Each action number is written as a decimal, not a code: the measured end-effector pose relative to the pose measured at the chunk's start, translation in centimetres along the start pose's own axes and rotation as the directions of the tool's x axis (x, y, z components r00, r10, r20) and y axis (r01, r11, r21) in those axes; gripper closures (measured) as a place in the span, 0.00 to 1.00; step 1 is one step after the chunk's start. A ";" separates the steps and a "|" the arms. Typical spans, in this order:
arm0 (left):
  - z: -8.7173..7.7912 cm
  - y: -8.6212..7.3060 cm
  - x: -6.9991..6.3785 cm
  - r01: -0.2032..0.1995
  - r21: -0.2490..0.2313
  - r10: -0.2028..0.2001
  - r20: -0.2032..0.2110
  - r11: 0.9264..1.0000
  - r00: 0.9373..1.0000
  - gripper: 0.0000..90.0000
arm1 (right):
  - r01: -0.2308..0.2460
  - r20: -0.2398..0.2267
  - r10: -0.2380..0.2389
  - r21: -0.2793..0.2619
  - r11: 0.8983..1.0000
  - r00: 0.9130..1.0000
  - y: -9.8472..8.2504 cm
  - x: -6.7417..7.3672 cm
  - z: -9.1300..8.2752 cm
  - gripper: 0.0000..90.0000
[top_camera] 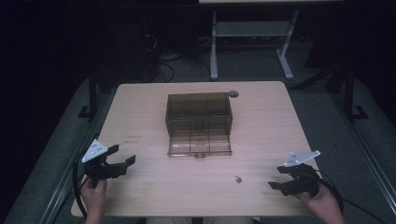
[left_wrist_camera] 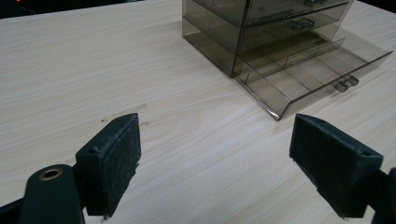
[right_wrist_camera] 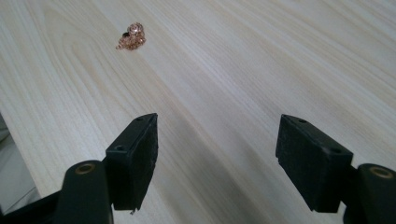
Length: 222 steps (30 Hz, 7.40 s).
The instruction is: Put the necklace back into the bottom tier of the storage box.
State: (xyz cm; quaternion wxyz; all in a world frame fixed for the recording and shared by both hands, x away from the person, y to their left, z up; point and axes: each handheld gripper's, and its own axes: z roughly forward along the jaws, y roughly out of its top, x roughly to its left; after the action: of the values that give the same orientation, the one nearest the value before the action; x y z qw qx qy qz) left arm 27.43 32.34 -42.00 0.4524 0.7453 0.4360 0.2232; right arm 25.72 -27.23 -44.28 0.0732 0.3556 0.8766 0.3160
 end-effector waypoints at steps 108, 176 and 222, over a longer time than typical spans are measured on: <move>-0.1 0.0 0.1 -0.003 -0.002 0.003 0.009 1.000 1.000 0.18 | 0.238 -0.106 -0.227 0.098 0.966 0.968 7.9 5.5 5.4 0.48; 0.0 0.0 -0.2 -0.020 0.000 0.020 0.013 1.000 1.000 0.18 | 0.221 -0.109 -0.205 0.166 0.961 0.973 8.4 5.7 7.1 0.97; -0.4 -0.2 0.1 0.007 -0.015 -0.007 0.017 1.000 1.000 0.18 | 0.266 -0.153 -0.253 0.073 0.961 0.955 17.2 5.4 5.1 0.97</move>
State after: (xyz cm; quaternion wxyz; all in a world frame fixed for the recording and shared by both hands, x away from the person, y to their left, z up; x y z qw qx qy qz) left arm 27.15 32.66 -42.01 0.4624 0.7422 0.4331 0.2186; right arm 33.52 -11.62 -37.38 0.0347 0.2169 0.9324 0.2871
